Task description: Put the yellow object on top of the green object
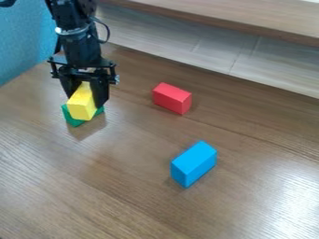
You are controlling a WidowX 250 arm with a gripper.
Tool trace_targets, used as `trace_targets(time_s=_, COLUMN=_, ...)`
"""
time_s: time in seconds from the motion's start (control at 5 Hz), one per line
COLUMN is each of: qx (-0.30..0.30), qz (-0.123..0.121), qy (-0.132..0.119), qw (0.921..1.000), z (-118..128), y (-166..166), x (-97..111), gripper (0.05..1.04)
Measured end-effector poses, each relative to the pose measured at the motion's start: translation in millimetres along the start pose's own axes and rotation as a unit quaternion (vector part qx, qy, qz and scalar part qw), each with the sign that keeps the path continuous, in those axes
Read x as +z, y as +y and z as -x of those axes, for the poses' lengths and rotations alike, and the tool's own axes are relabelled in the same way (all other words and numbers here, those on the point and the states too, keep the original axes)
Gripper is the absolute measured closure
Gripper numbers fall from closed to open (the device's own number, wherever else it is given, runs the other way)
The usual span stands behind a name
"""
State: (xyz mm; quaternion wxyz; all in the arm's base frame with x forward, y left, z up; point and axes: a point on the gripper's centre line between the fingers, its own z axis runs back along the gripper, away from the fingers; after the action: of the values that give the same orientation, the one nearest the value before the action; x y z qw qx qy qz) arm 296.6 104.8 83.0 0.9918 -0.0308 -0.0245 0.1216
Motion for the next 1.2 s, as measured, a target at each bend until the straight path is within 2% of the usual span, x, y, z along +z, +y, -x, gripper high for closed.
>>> trace_targets(time_s=0.2, qx=0.016, qz=-0.009, qy=0.006, qw=0.9998, z=-6.4, y=10.2, x=-4.2, gripper=0.478)
trace_targets(time_s=1.2, qx=0.052, qz=-0.016, qy=0.012, qw=0.9985, z=-22.8, y=39.9, x=-10.0, gripper=0.478)
